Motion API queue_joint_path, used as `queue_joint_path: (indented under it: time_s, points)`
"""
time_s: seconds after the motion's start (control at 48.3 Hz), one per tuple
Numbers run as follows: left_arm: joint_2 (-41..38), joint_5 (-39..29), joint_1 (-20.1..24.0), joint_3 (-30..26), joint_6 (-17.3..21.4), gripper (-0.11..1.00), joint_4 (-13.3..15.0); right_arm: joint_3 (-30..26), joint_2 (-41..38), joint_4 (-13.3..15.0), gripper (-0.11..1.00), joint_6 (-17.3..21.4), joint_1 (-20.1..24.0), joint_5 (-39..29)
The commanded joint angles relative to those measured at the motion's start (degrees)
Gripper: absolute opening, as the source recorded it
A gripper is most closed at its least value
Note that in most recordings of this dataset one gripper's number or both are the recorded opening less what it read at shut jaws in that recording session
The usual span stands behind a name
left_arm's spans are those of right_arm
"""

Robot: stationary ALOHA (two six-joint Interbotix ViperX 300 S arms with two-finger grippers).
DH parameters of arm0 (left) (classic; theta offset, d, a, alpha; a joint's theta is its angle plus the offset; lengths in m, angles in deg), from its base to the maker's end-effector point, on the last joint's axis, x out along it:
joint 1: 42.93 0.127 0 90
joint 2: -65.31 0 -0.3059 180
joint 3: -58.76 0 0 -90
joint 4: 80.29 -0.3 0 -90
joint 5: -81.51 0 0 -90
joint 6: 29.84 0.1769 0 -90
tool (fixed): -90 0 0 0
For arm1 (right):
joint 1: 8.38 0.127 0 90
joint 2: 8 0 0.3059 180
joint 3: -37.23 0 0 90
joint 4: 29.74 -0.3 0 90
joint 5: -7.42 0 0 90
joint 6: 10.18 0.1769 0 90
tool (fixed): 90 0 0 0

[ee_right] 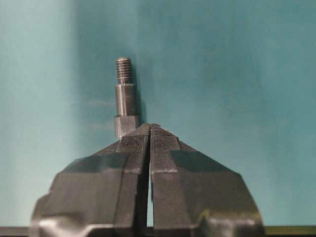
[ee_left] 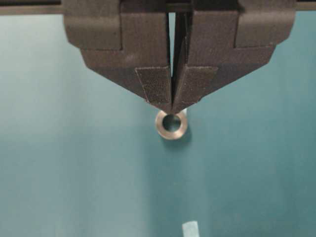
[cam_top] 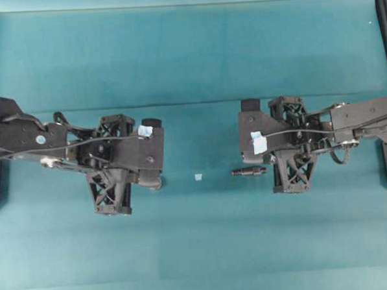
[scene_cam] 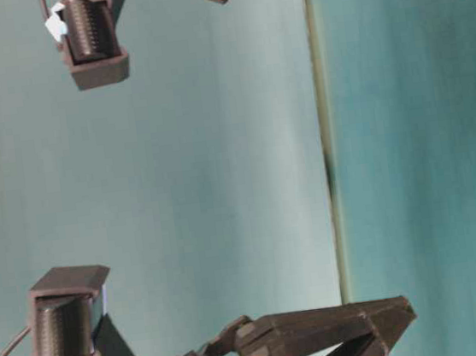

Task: Insert the washer onto the shaft with both hands.
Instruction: 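Move left gripper over the silver washer and right gripper over the shaft, then lower both grippers, opening them around the washer and the shaft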

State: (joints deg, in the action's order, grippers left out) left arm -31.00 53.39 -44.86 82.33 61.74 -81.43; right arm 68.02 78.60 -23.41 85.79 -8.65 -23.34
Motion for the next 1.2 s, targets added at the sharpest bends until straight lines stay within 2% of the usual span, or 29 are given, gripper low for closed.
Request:
queue_joint_path:
  time_s: [0.0,0.124,0.186,0.228,0.31,0.455,0.517,0.559,0.621,0.704,1.18]
  points:
    - [-0.18,1.05,0.18,-0.44,-0.09,0.02,-0.09,-0.79,-0.09,0.18,-0.06,-0.70,-0.09,0.26]
    - [-0.97,2.20,0.26,-0.35,-0.18,0.03,-0.09,-1.05,-0.44,0.18,0.01,-1.93,-0.09,0.26]
    - [-1.23,2.72,0.26,-0.35,-0.62,0.04,-0.09,-1.23,-0.79,0.18,0.09,-2.29,-0.09,0.00]
    - [-1.49,3.16,0.35,-0.26,-0.70,0.09,-0.09,-1.32,-0.97,0.18,0.17,-2.20,-0.09,-0.09]
    - [-2.46,3.08,0.62,-0.26,-0.97,0.27,-0.09,-1.41,-1.49,0.18,0.40,-1.93,-0.09,-0.18]
    - [-4.13,2.72,0.70,-0.35,-1.67,0.73,-0.09,-1.41,-2.37,0.18,0.83,-1.76,-0.09,-0.09]
    - [-4.31,2.99,0.70,-0.53,-1.76,0.88,-0.09,-1.41,-2.55,0.18,0.93,-1.67,-0.09,-0.09]
    - [-4.39,3.16,0.62,-0.53,-1.76,0.88,-0.09,-1.41,-2.64,0.18,0.93,-1.67,-0.09,-0.09]
    - [-4.48,3.60,0.62,-0.44,-1.76,0.78,-0.09,-1.41,-2.81,0.18,0.91,-1.67,-0.09,0.09]
    - [-4.48,4.22,0.62,-0.26,-1.85,0.71,-0.09,-1.41,-3.08,0.18,0.89,-1.67,-0.09,0.18]
    - [-8.00,6.59,0.18,0.88,-5.98,0.71,-0.09,-1.41,-6.94,-0.26,0.88,-1.49,-0.09,1.14]
